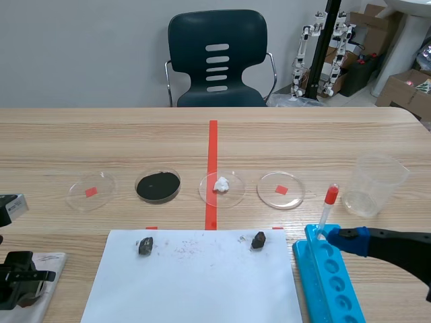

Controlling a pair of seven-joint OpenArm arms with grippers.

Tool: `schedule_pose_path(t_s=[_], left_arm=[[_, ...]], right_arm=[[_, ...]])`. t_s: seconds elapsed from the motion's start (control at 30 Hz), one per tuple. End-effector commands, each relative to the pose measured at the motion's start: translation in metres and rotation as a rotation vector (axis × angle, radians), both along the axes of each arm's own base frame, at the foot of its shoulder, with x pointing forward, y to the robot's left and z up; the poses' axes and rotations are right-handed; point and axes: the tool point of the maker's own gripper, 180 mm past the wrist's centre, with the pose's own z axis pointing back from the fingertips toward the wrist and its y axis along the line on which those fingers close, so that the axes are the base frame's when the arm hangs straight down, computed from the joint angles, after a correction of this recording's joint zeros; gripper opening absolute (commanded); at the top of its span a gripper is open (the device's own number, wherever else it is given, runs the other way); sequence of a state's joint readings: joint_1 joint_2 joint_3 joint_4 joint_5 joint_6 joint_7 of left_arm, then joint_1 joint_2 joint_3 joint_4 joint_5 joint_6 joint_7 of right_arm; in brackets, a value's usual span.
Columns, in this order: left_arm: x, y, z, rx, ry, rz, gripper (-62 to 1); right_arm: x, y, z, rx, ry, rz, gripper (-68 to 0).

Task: Rub the mineral on the streak plate below the first streak

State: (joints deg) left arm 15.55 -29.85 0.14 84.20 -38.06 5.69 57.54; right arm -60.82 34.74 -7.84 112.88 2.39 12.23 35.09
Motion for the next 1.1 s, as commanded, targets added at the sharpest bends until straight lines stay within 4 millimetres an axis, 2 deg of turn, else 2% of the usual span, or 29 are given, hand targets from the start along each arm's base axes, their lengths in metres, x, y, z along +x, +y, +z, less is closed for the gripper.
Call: schedule_pose_path(t_s=[0.0, 0.17, 0.27, 0.37, 0.53, 0.7, 0.97, 1.07], left_arm=[[-0.002, 0.010, 0.000, 0.046, 0.015, 0.008, -50.9], [-0.008, 0.032, -0.001, 0.168, 0.049, 0.029, -50.9], [-0.008, 0.033, -0.001, 0.177, 0.047, 0.027, -50.9], [-0.006, 0.024, -0.002, 0.132, 0.034, 0.029, -50.9], [-0.002, -0.006, -0.001, -0.021, 0.008, -0.002, -50.9], [-0.001, -0.009, -0.001, -0.030, 0.002, -0.007, -50.9], [-0.008, 0.027, -0.003, 0.164, 0.042, 0.029, -50.9], [-0.009, 0.032, -0.003, 0.196, 0.050, 0.023, -50.9]], right_arm=[[0.005, 0.001, 0.011, 0.024, -0.032, -0.008, -6.9], [0.005, 0.001, 0.011, 0.024, -0.032, -0.008, -6.9], [0.005, 0.001, 0.011, 0.024, -0.032, -0.008, -6.9], [0.005, 0.001, 0.011, 0.024, -0.032, -0.008, -6.9], [0.005, 0.001, 0.011, 0.024, -0.032, -0.008, -6.9], [0.005, 0.001, 0.011, 0.024, -0.032, -0.008, -6.9], [0.005, 0.001, 0.011, 0.024, -0.032, -0.008, -6.9], [0.005, 0.001, 0.011, 0.024, -0.032, -0.008, -6.9]])
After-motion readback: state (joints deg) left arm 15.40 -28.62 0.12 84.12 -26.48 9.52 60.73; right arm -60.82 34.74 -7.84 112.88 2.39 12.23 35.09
